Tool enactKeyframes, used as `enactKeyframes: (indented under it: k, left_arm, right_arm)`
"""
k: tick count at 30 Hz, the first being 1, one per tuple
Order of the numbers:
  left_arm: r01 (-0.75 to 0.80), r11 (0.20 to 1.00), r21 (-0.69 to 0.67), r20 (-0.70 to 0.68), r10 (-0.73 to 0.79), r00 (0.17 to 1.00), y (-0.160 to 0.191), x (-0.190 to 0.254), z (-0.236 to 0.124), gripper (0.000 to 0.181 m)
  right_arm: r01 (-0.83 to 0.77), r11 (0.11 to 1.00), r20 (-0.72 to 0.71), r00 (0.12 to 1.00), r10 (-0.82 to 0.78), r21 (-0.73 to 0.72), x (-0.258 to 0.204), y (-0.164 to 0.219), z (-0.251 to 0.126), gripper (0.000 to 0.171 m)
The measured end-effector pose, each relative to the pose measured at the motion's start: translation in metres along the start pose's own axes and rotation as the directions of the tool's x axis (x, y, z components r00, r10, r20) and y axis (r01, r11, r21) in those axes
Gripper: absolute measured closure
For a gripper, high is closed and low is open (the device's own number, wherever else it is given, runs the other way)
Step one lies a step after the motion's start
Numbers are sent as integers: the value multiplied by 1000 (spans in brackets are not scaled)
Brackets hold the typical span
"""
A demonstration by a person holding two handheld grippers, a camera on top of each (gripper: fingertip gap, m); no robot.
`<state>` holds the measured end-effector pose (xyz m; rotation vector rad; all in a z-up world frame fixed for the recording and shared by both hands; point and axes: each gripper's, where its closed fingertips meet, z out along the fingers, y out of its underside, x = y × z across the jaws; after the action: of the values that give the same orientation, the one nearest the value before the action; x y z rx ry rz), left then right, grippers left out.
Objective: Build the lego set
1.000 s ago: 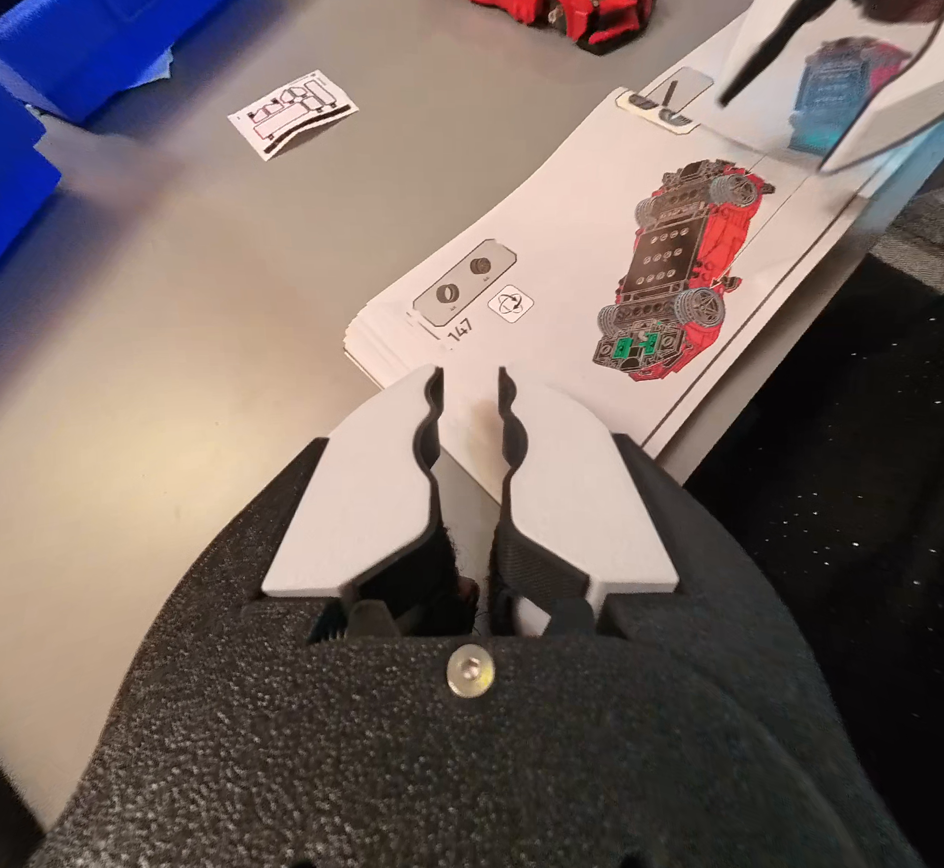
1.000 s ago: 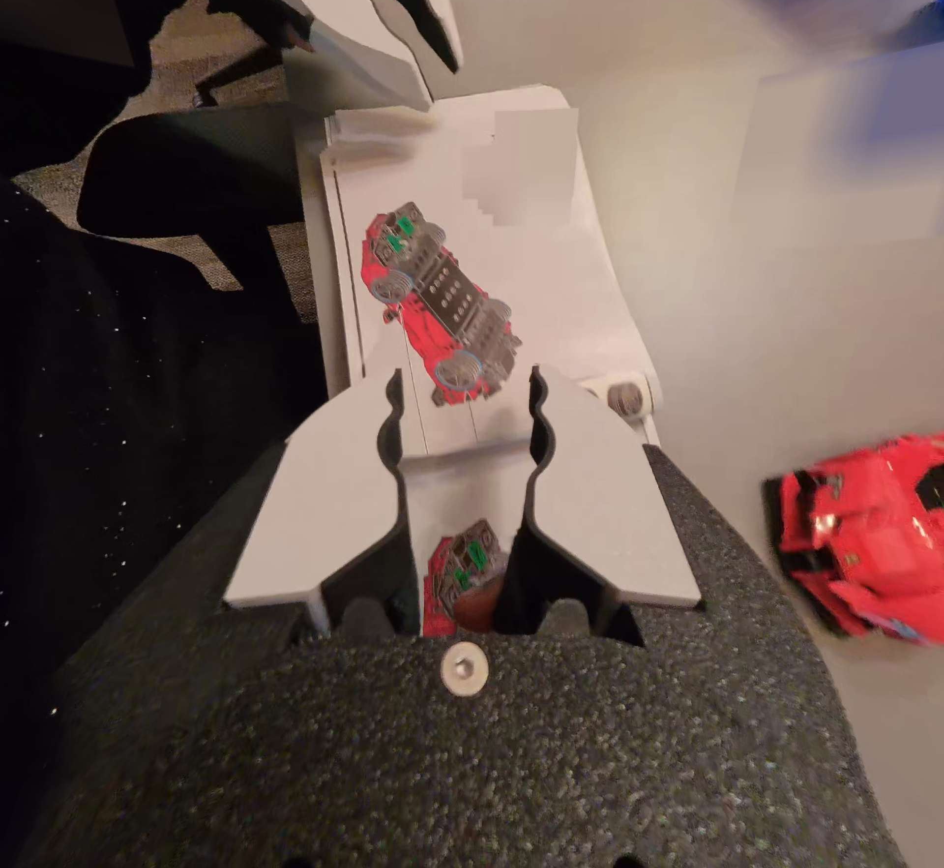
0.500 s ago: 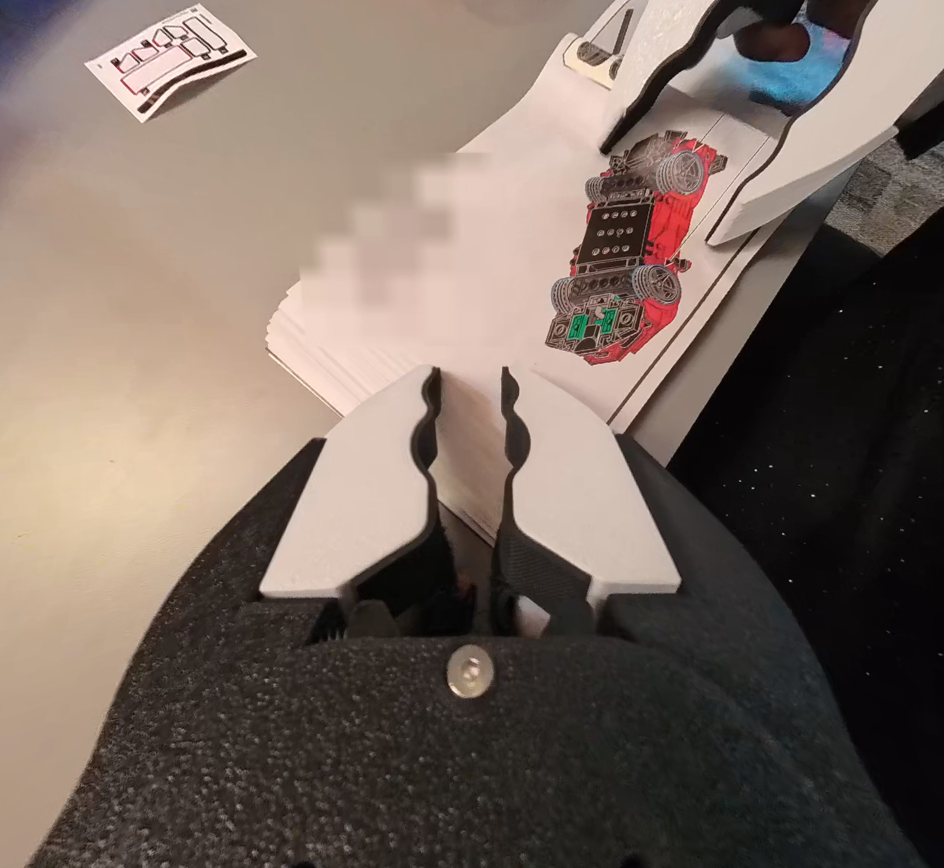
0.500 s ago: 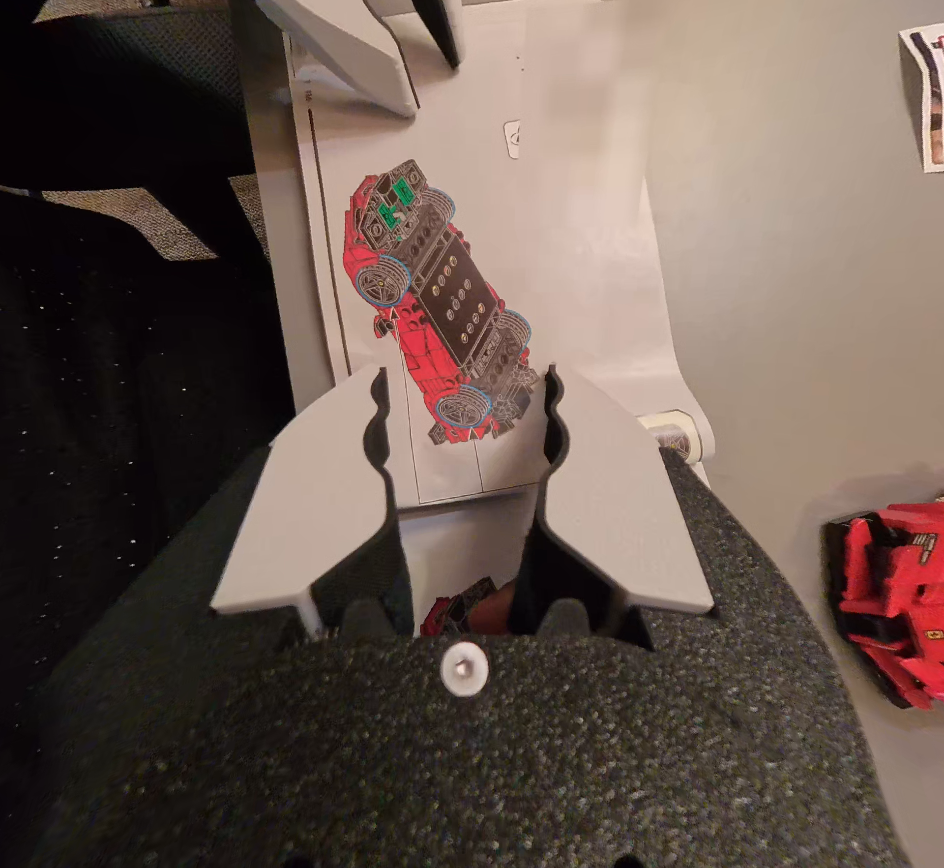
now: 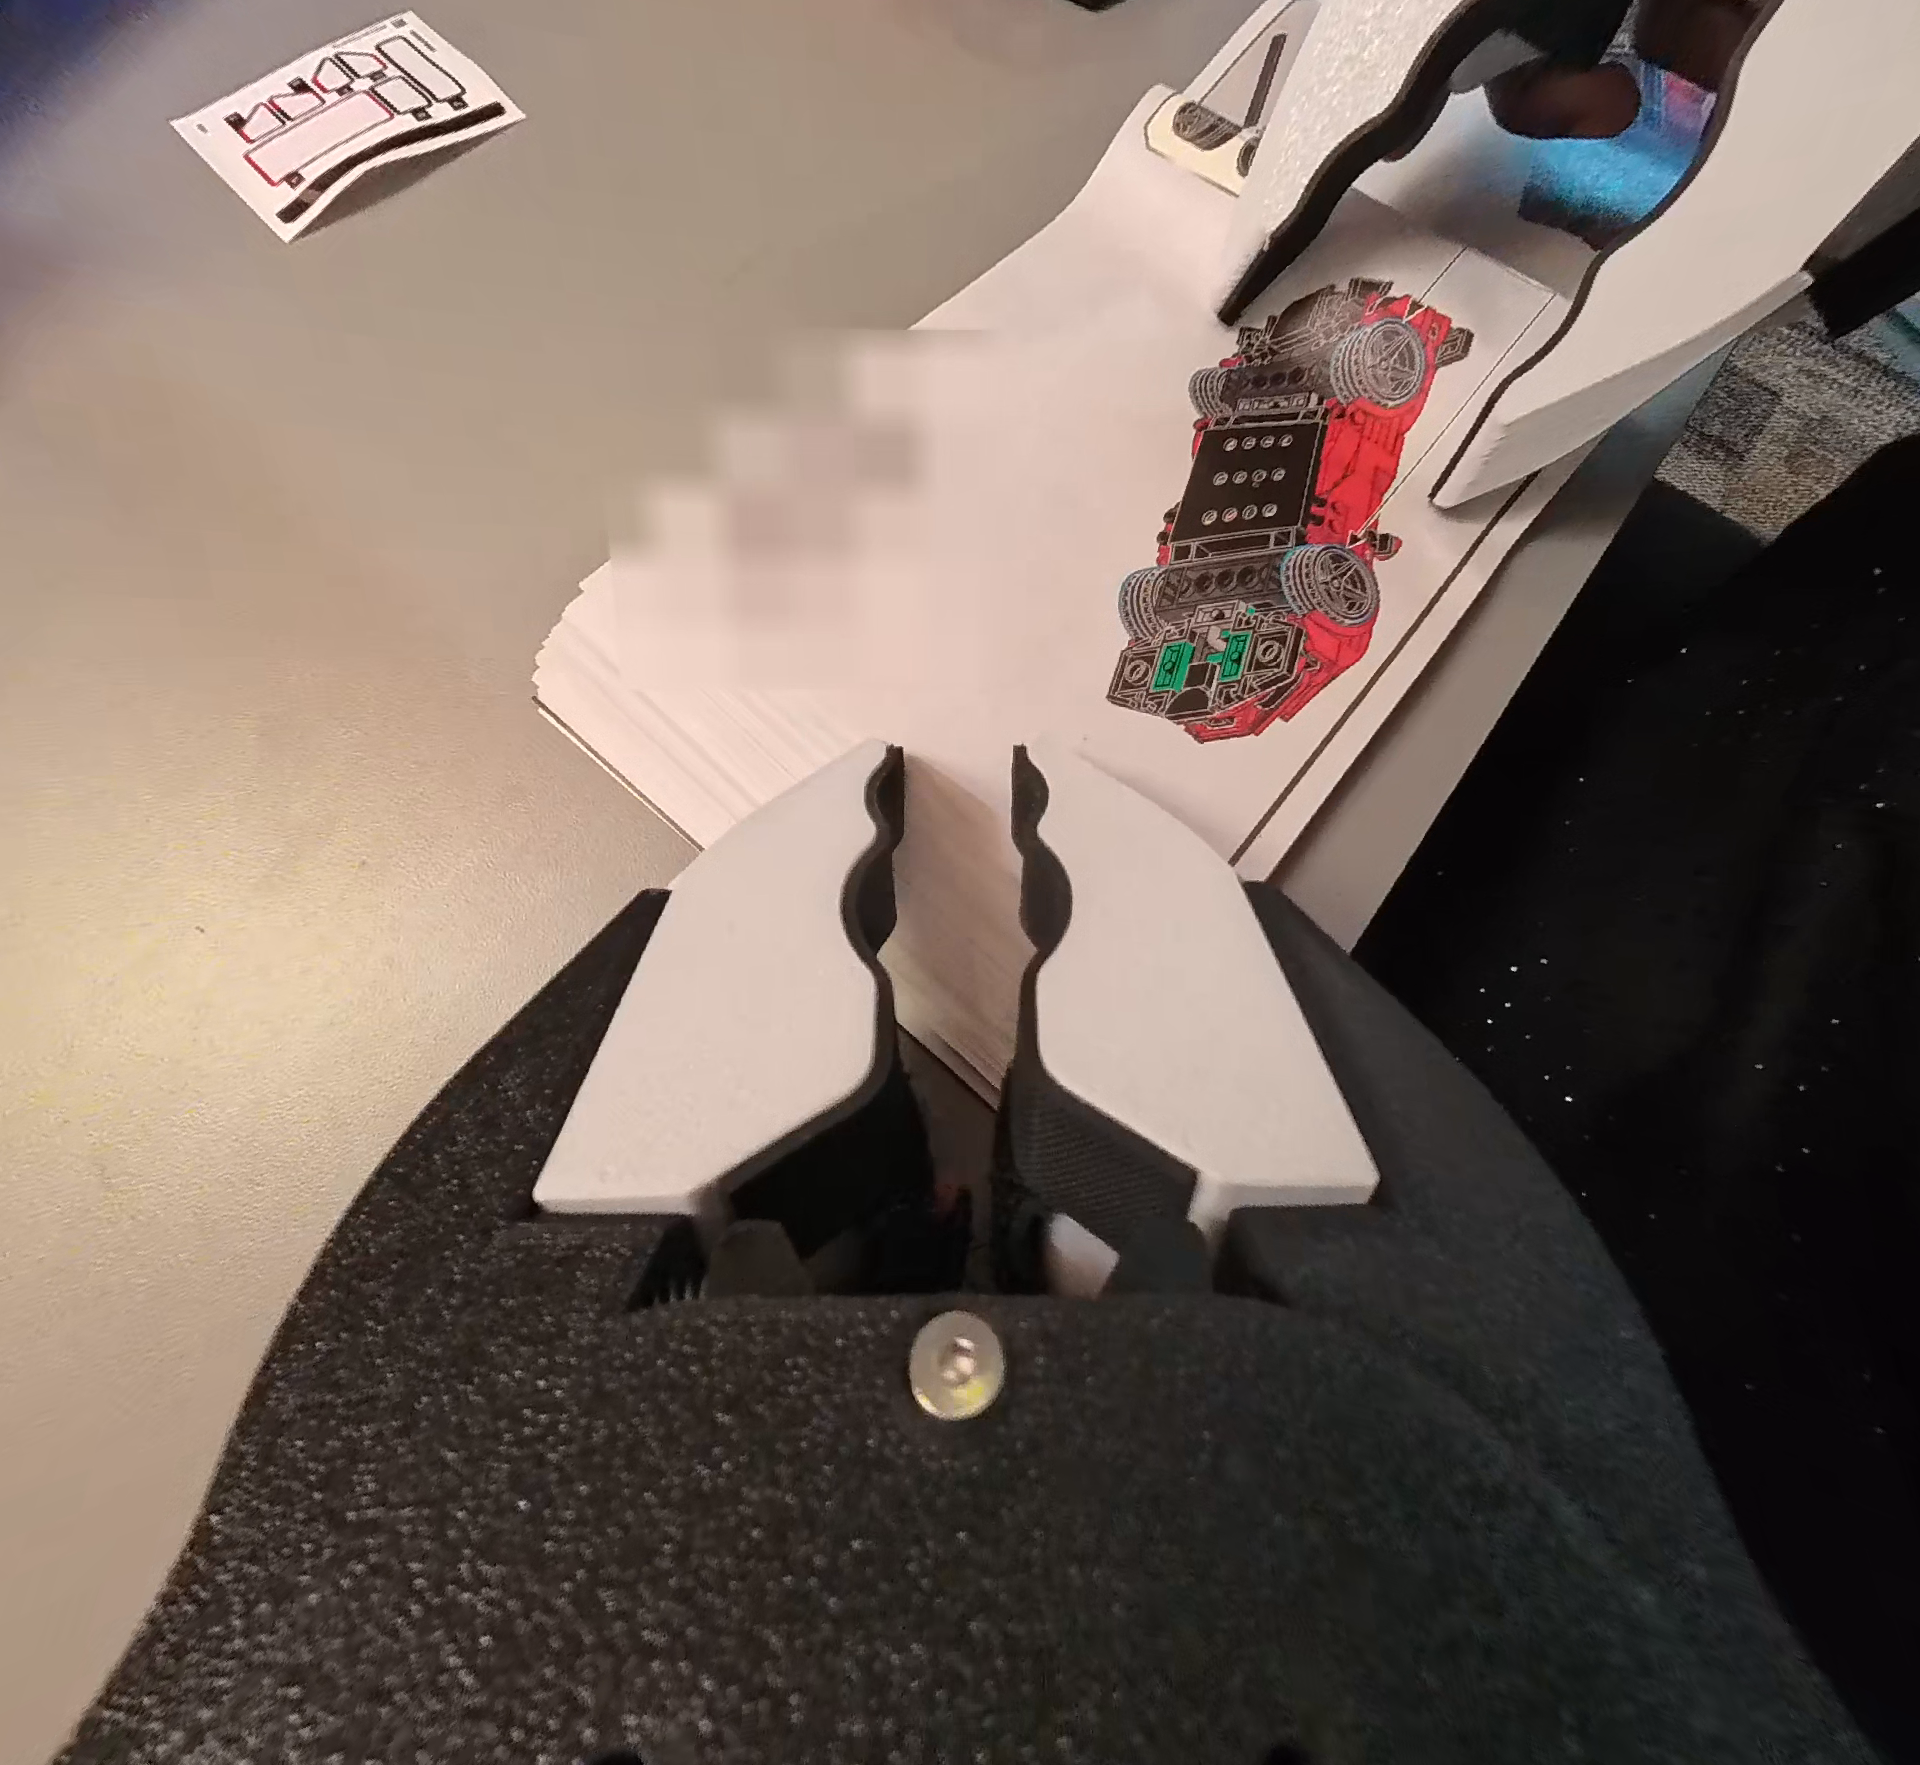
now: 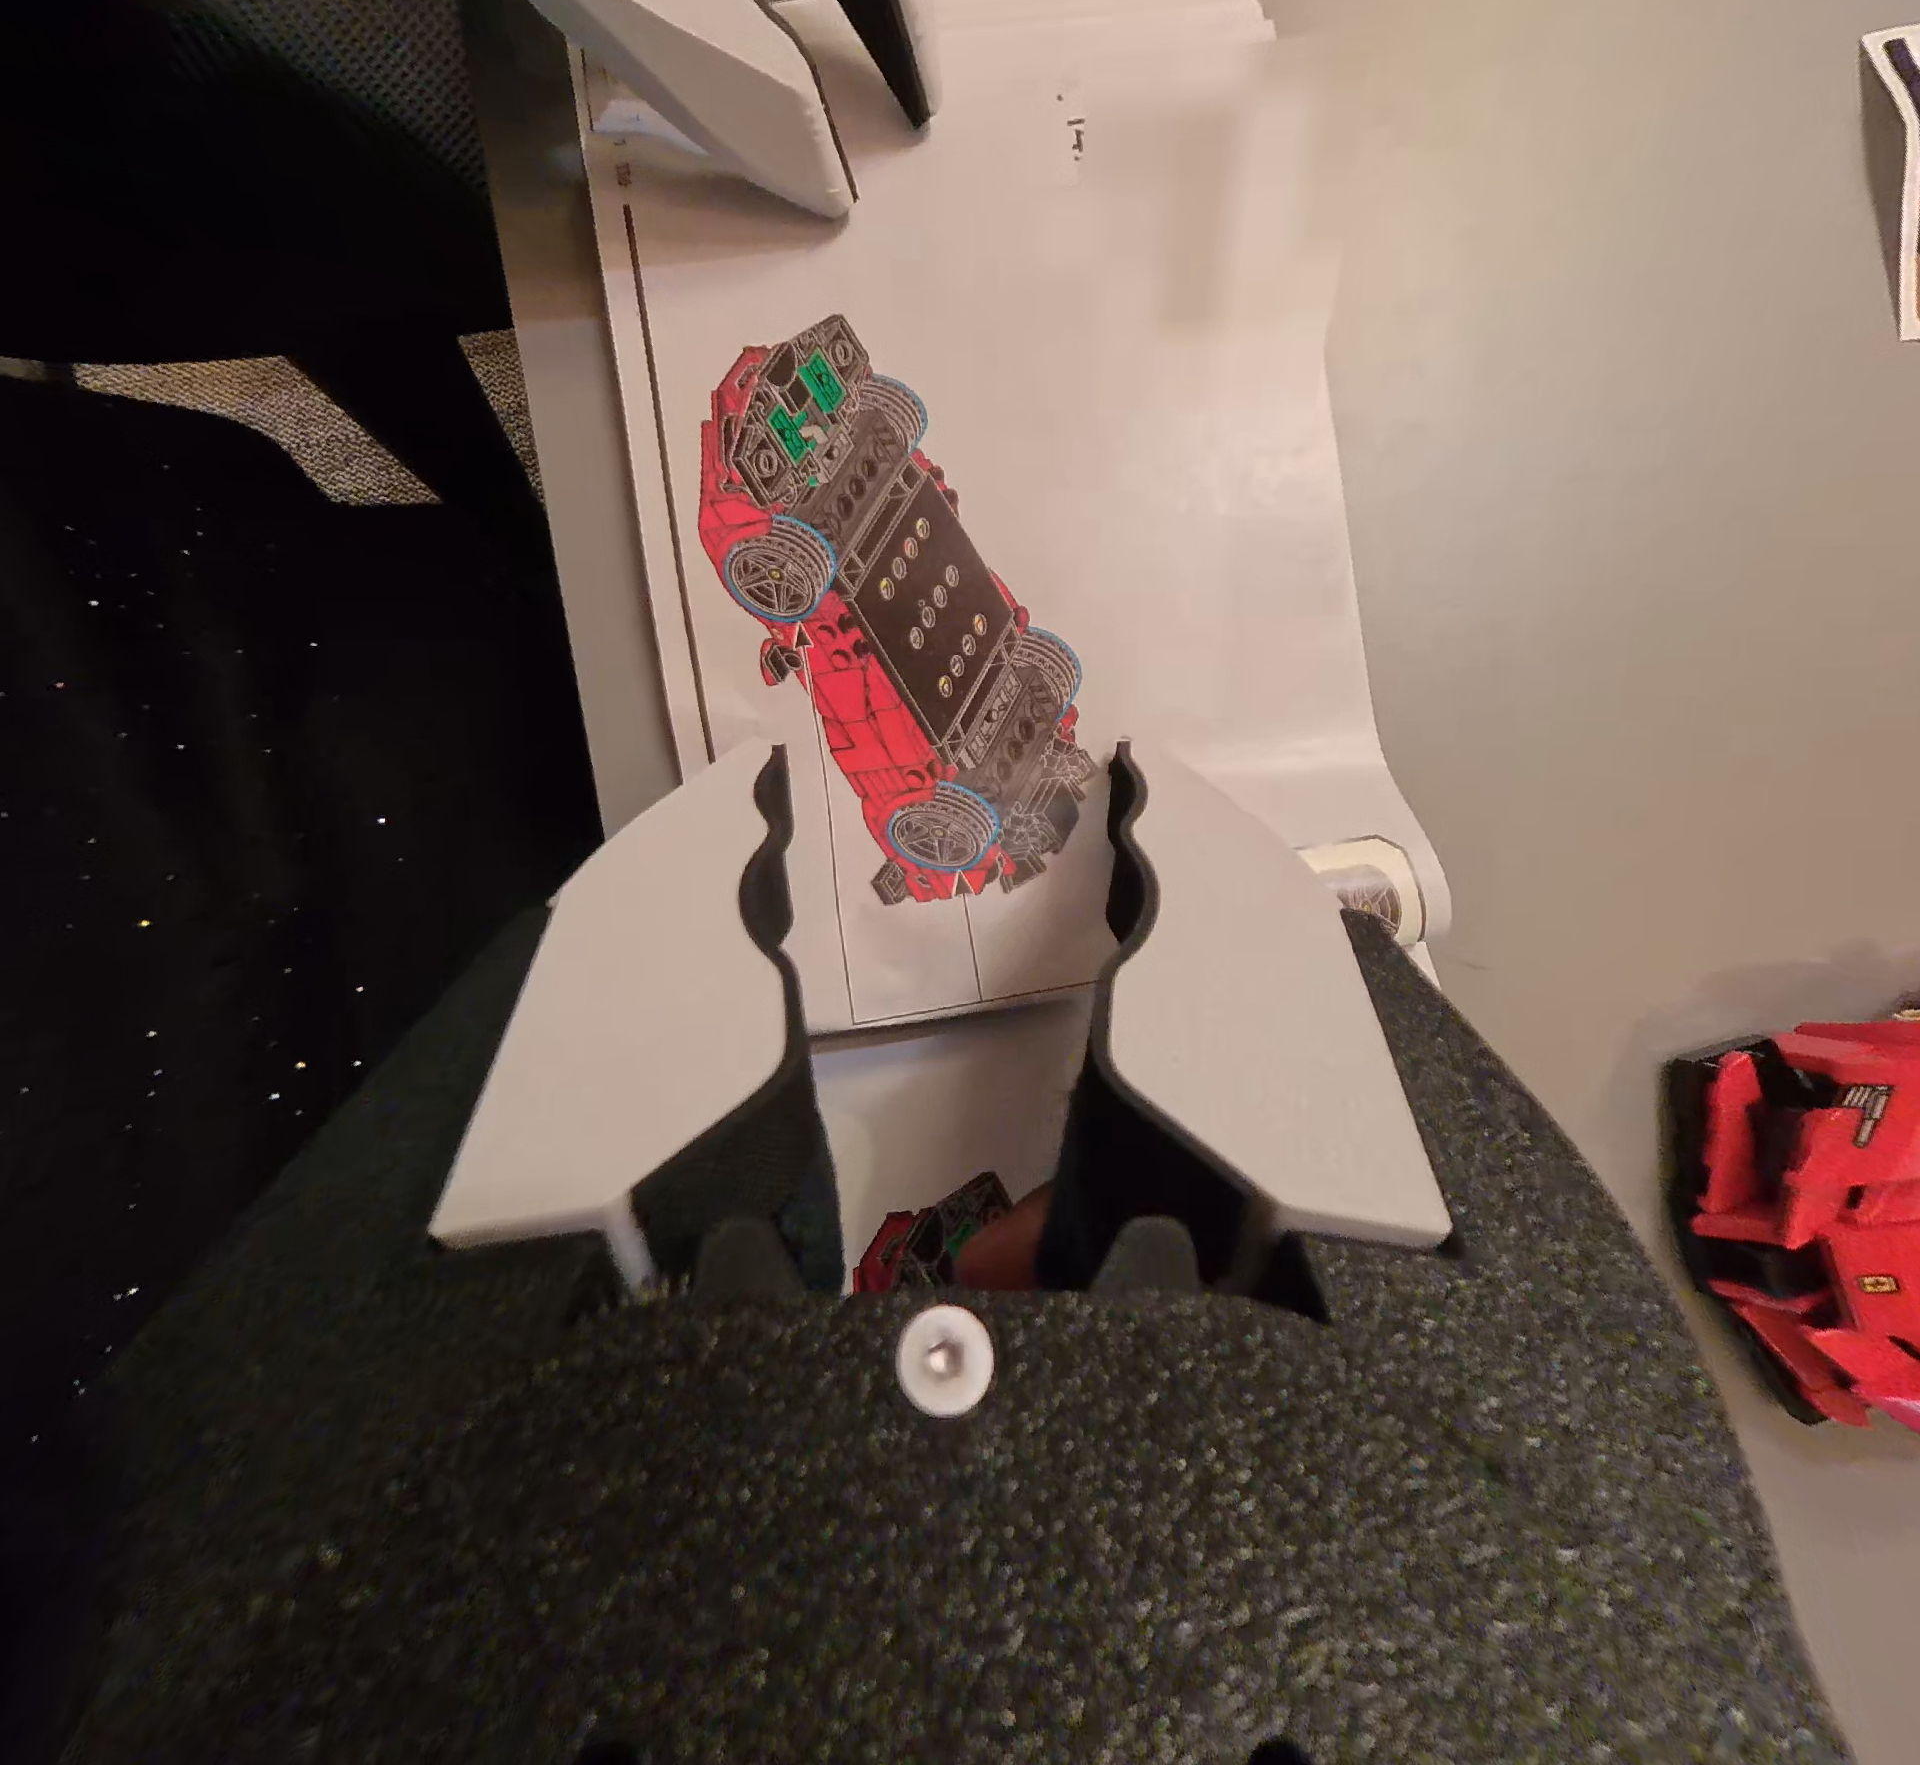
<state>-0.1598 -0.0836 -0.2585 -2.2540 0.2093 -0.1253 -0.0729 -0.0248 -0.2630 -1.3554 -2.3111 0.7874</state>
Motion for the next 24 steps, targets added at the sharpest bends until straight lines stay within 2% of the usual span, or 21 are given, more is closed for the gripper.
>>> enactKeyframes:
  k: [15, 17, 21, 23, 24]
  left_arm:
    - [13, 1000, 3, 1, -13, 1000, 0, -1, 0, 163]
    - [18, 1000, 3, -3, -18, 1000, 0, -1, 0, 163]
    - [37, 999, 5, -44, -37, 998, 0, 2, -1, 157]
    - [58, 998, 21, -78, -56, 995, -5, 3, -5, 154]
    - [72, 996, 45, -88, -68, 994, -10, 2, -8, 154]
  right_arm:
    - [13, 999, -26, 1000, -12, 49, 1, -3, -2, 112]
    - [-4, 994, -43, 999, 9, 107, 3, -8, -11, 104]
    - [-41, 983, -124, 990, 63, 177, 22, -7, -45, 104]
    - [-50, 982, -185, 979, 84, 180, 39, 0, -68, 113]
    - [-45, 981, -222, 971, 87, 187, 50, 2, -81, 130]
